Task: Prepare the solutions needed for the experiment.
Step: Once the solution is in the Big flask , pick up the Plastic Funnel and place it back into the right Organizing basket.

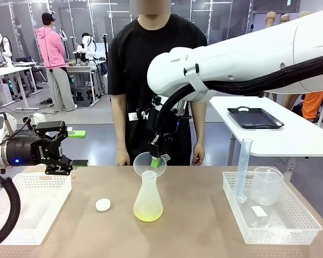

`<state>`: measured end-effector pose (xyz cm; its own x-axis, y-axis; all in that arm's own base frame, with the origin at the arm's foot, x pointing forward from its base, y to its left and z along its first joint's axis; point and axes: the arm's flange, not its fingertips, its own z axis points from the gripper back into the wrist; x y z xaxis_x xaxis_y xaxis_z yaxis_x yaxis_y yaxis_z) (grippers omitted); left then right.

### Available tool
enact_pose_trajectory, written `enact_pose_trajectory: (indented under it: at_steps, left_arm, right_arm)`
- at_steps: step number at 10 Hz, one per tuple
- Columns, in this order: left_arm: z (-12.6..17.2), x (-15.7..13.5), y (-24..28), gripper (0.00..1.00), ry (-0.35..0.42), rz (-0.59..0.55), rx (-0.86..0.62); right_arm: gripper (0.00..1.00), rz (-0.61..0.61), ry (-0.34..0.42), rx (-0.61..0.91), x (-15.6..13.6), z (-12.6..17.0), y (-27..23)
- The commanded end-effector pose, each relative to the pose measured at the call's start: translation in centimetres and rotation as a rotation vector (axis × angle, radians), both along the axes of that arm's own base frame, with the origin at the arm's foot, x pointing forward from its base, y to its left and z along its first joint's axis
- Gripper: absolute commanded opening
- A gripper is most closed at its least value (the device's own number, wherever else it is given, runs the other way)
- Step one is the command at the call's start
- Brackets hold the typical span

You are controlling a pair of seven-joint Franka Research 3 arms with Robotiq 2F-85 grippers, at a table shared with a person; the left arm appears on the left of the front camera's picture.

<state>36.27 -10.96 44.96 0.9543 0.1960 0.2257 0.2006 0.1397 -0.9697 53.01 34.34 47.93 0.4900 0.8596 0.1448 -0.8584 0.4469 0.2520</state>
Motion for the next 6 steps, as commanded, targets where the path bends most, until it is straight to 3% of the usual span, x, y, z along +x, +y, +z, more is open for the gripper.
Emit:
enact_pose_trajectory:
  at_steps: [1, 6]
  left_arm:
    - [0.17, 0.00, 0.11, 1.00, -0.006, 0.002, 0.003]
    - [0.17, 0.00, 0.11, 1.00, -0.006, 0.002, 0.003]
  right_arm:
    - [0.00, -0.029, 0.007, 0.020, 0.36, 0.28, 0.34]
    - [0.00, -0.055, 0.046, 0.032, 0.83, 1.09, 1.09]
